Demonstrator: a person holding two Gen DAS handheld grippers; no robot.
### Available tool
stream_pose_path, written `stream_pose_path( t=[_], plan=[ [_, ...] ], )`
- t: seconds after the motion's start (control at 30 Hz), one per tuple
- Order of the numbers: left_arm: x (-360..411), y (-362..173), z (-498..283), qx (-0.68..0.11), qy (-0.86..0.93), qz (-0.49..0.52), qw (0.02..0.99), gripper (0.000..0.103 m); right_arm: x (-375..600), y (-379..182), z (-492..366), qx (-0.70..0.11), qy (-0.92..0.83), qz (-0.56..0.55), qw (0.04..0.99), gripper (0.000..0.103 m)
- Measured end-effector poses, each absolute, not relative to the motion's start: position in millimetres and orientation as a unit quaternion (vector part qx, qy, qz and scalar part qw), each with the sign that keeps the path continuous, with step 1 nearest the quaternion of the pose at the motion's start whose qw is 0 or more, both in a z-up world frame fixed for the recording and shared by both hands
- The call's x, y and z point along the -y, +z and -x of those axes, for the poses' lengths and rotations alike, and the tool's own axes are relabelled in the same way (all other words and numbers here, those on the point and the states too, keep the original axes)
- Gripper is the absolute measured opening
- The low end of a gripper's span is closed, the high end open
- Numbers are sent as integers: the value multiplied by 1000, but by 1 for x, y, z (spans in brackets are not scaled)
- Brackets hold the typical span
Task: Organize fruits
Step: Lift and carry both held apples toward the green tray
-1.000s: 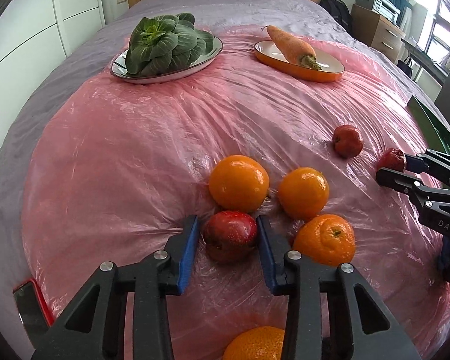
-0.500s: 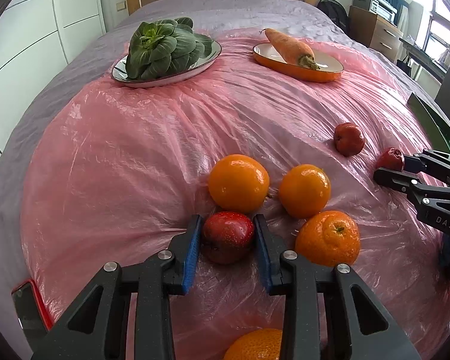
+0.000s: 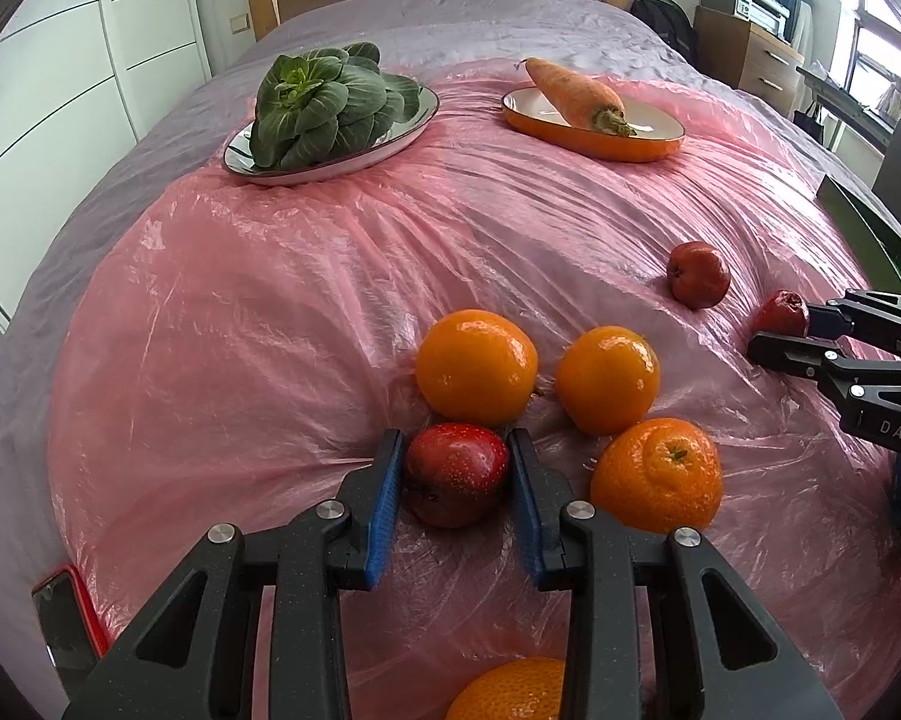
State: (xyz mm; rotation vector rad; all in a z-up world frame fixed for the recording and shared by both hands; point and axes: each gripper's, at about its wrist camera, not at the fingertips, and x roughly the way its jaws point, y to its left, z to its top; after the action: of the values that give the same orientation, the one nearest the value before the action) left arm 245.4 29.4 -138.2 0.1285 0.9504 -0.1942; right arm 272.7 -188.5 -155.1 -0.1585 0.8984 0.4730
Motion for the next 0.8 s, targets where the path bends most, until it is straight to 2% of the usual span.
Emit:
stream_pose_path(
  t=[0.8],
  plan=[
    [-43, -88, -223, -420, -71, -43, 904, 29, 194, -107, -254, -406, 230, 62, 882, 60]
  ],
)
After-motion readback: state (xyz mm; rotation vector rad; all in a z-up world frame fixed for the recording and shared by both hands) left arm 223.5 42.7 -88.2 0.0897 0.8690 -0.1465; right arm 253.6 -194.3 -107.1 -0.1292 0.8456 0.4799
